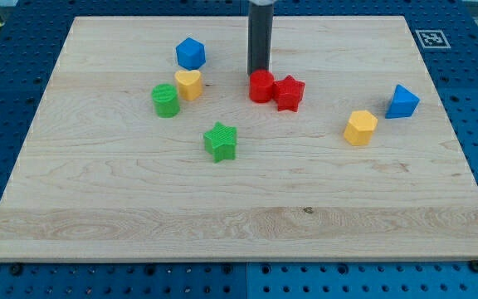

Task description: Move the red circle towards the bottom center of the board

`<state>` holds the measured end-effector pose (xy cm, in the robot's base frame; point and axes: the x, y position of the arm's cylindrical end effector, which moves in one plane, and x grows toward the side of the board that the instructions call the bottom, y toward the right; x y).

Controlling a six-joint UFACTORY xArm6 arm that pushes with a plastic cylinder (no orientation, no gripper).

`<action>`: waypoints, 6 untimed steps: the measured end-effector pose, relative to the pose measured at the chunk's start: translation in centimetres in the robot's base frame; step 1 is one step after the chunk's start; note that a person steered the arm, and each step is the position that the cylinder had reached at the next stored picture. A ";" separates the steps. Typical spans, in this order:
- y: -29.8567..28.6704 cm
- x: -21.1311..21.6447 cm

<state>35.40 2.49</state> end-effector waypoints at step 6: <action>0.0 17.2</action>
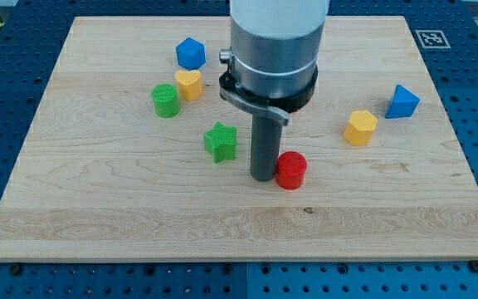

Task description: Move the red circle towards the bottom center of the board

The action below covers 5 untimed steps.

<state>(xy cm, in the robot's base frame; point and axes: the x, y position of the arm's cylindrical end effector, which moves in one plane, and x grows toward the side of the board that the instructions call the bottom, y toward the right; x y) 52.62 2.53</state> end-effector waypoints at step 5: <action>1.1 -1.5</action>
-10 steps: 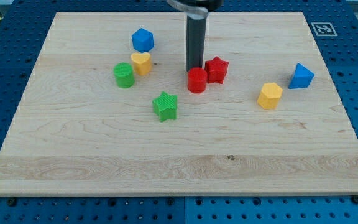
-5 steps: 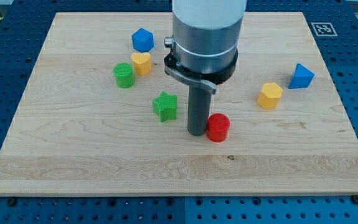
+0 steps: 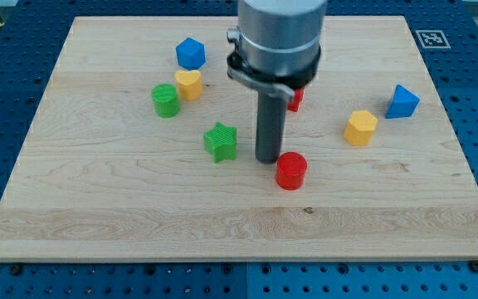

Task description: Move the red circle towards the bottom center of the board

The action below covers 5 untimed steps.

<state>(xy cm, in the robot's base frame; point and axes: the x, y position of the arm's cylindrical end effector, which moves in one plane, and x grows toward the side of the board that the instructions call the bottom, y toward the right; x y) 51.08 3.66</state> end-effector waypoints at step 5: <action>0.7 10.7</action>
